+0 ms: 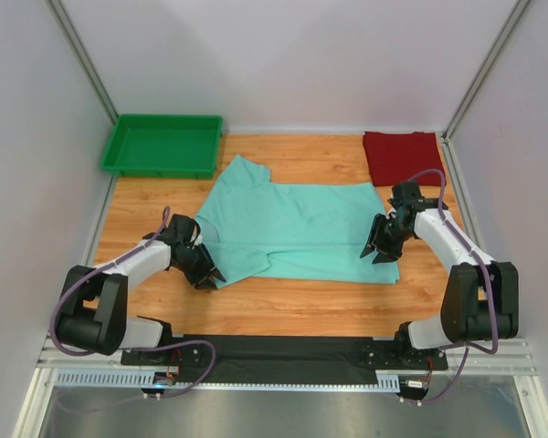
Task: Fold and stack the t-shirts
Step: Fold the tshirt
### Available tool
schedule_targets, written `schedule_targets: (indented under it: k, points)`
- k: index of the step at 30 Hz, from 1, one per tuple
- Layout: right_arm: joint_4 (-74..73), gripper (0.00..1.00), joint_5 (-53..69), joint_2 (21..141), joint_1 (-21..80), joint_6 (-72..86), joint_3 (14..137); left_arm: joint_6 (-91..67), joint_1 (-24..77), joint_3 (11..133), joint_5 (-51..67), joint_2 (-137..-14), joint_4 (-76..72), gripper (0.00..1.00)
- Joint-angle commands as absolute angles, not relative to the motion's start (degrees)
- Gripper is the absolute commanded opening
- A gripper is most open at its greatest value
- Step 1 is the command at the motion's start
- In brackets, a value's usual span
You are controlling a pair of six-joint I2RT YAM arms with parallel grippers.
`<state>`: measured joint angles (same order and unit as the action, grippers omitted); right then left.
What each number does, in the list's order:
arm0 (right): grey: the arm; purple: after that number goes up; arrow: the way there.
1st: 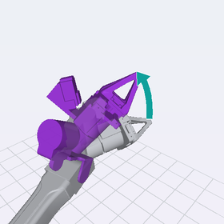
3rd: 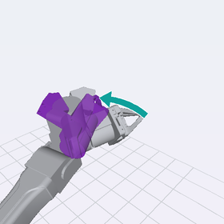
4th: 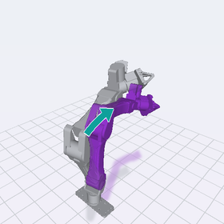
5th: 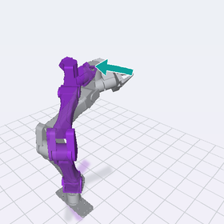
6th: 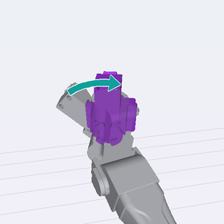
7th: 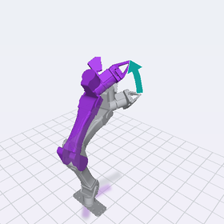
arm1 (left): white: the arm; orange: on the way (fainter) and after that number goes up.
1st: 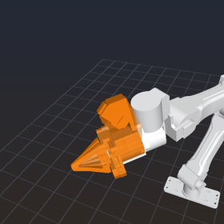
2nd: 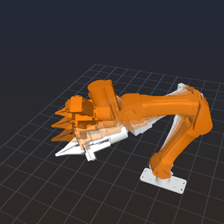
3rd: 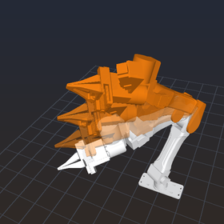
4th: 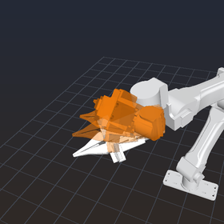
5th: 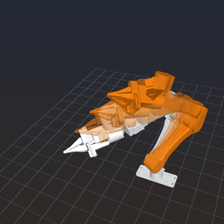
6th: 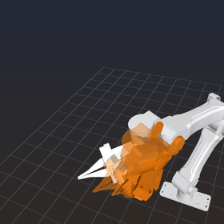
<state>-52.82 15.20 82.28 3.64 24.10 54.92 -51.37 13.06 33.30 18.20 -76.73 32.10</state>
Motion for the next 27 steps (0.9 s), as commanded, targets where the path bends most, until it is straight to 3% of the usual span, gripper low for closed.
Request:
schedule_targets:
  k: [1,3,4,6,13,27]
  points:
    - [-51.6,0.42,16.3,80.1,3.9,23.1,54.4,-51.6,13.4,32.5,13.6,-80.0,28.1,0.43]
    - [-51.7,0.42,16.3,79.9,3.9,22.9,54.2,-51.7,13.4,32.7,13.6,-80.7,28.2,0.31]
    - [-51.7,0.42,16.2,79.8,3.9,23.0,54.2,-51.5,13.4,33.1,14.2,-80.6,28.1,0.16]
    - [-51.9,0.42,16.2,79.6,3.9,23.0,54.4,-51.4,13.7,35.3,16.0,-79.2,29.7,0.00]
    - [-51.4,0.42,16.3,80.7,3.9,23.4,55.4,-48.7,15.5,50.3,14.0,-78.6,37.7,0.00]
    - [-50.4,0.42,15.6,82.7,3.9,23.4,55.2,-42.9,15.4,75.3,10.9,-102.0,37.5,0.00]
